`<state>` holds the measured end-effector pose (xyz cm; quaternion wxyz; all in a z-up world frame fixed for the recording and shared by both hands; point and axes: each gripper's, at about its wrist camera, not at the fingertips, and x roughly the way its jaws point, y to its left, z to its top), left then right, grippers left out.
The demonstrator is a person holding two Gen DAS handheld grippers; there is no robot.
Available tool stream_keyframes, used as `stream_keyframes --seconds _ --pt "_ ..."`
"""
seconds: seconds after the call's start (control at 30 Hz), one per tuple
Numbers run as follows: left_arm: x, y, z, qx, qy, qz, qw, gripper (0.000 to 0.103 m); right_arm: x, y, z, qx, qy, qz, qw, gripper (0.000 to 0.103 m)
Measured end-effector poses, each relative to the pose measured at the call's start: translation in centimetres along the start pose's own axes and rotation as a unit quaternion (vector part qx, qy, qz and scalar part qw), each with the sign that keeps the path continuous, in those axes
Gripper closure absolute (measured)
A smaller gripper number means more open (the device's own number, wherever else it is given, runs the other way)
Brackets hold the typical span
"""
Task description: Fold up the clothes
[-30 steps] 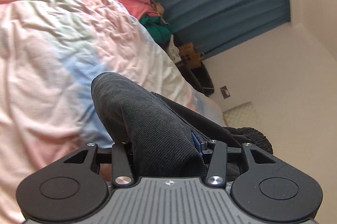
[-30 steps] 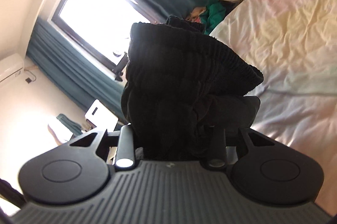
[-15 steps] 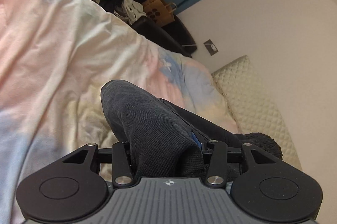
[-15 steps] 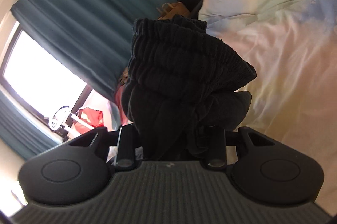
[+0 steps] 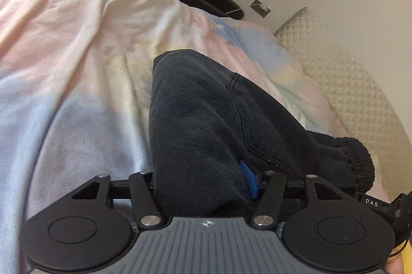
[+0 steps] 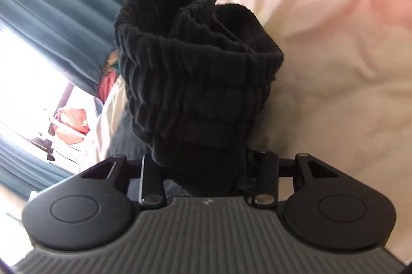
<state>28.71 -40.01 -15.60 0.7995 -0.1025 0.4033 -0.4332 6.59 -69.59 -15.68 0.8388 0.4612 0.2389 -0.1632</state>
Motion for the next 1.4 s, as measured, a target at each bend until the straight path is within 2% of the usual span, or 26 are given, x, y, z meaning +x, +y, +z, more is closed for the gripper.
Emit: stream_keyframes --seconds 0.03,0.1,0.23,0.3,0.37,0.43,0.5,0.57,0.7,0.73,0.77,0.8,0.9,1.03,1.1,1.27,1.4 --pt "-0.6 -0.9 0.1 0.016 0.004 0.015 0.9998 0.033 -0.2 0.0 -0.1 -0.001 0.002 -0.004 1.000 0.056" --pt "-1.8 -2.4 0.2 0.043 0.012 0.040 0.9982 0.025 -0.7 -0.1 -0.3 -0.002 0.006 -0.012 1.000 0.051" --pt "-4.8 -5.3 0.2 0.090 0.020 0.079 0.9926 0.024 -3.2 0.9 -0.2 -0.025 0.012 -0.044 0.999 0.048" --pt "-7.2 -7.0 0.4 0.102 0.006 0.073 0.9920 0.022 -5.3 1.7 0.0 -0.046 0.002 -0.047 0.998 0.049" --pt "-9.5 -8.7 0.6 0.113 -0.010 0.062 0.9916 0.014 -7.9 3.0 0.1 -0.075 -0.015 -0.034 0.996 0.048" --pt "-12.4 -11.1 0.6 0.135 -0.031 0.067 0.9881 0.004 -10.4 4.5 0.0 -0.099 -0.030 -0.024 0.994 0.048" --pt "-14.6 -13.4 0.4 0.156 -0.045 0.074 0.9840 0.001 -12.7 5.8 0.2 -0.120 -0.043 -0.017 0.992 0.042" --pt "-16.6 -15.7 0.1 0.167 -0.048 0.072 0.9822 0.000 -15.0 7.2 0.1 -0.139 -0.054 -0.012 0.989 0.035" --pt "-19.9 -19.8 -0.6 0.183 -0.040 0.080 0.9791 0.000 -19.2 10.1 -0.7 -0.192 -0.071 -0.013 0.979 0.034" --pt "-21.0 -20.9 -0.9 0.189 -0.040 0.085 0.9776 0.000 -20.0 10.8 -0.8 -0.200 -0.071 -0.014 0.977 0.029" --pt "-22.1 -21.7 -1.2 0.194 -0.042 0.088 0.9762 0.000 -21.1 11.5 -1.3 -0.208 -0.073 -0.012 0.975 0.015" --pt "-23.1 -22.4 -1.6 0.198 -0.047 0.091 0.9749 0.000 -22.6 12.2 -1.9 -0.218 -0.076 -0.007 0.973 0.012" --pt "-26.1 -24.2 -2.9 0.215 -0.063 0.108 0.9686 0.000 -25.3 13.8 -3.5 -0.252 -0.083 -0.009 0.964 0.013" --pt "-30.1 -26.3 -5.7 0.252 -0.093 0.152 0.9513 0.000 -28.3 15.8 -7.1 -0.304 -0.109 -0.026 0.946 0.013" --pt "-32.0 -26.7 -7.1 0.252 -0.111 0.161 0.9477 0.000 -29.4 16.2 -8.8 -0.320 -0.120 -0.027 0.939 0.013" --pt "-36.4 -26.5 -10.5 0.237 -0.140 0.166 0.9471 0.000 -31.7 17.2 -13.2 -0.348 -0.152 -0.025 0.925 0.013" --pt "-38.7 -26.3 -12.8 0.233 -0.144 0.178 0.9453 0.000 -33.0 17.8 -16.5 -0.372 -0.177 -0.022 0.911 0.013"
